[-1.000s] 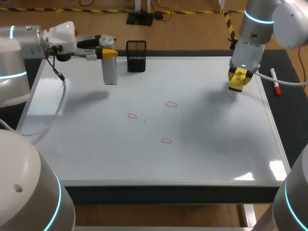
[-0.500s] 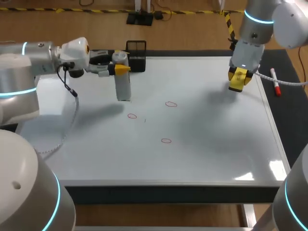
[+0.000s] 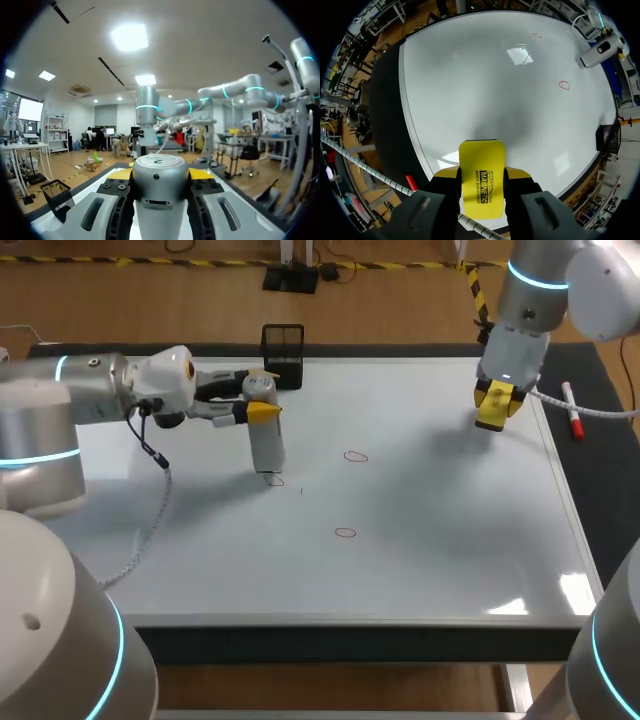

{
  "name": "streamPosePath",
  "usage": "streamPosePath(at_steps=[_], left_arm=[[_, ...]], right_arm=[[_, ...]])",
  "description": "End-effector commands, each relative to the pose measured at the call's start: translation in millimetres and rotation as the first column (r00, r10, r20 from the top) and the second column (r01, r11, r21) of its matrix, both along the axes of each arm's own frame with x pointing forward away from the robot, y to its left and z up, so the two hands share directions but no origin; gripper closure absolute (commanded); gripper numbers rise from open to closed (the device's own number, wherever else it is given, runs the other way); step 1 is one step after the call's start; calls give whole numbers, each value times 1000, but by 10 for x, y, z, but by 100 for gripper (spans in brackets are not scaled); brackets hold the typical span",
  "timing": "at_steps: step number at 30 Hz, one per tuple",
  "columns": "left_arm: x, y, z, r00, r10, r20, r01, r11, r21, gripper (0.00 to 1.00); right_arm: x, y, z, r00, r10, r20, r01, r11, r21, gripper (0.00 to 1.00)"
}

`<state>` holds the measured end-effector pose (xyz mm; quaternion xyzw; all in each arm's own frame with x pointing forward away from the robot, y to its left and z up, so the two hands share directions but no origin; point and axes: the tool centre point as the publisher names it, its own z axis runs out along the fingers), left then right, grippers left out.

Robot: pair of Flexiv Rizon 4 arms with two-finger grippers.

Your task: Pick up the inspection probe, press it on each red-marked spot on the whiteboard one by one, put down the probe, pick up the eraser, and wipe off all the red marks.

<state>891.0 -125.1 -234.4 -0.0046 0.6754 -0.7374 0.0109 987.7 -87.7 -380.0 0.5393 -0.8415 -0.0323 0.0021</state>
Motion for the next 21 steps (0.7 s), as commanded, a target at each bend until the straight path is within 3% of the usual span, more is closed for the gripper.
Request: streamPosePath(at_steps=[1,21], left_arm=[[-35,-11,-13,1000,0,6,0,1000,0,100],[-123,-23,-156,1000,-4,17,5,1000,-8,100]], right_arm=[[0,-8,9,1000,2,1,-2,1000,-2,100],[0,-8,9,1000,2,1,-2,1000,-2,100]])
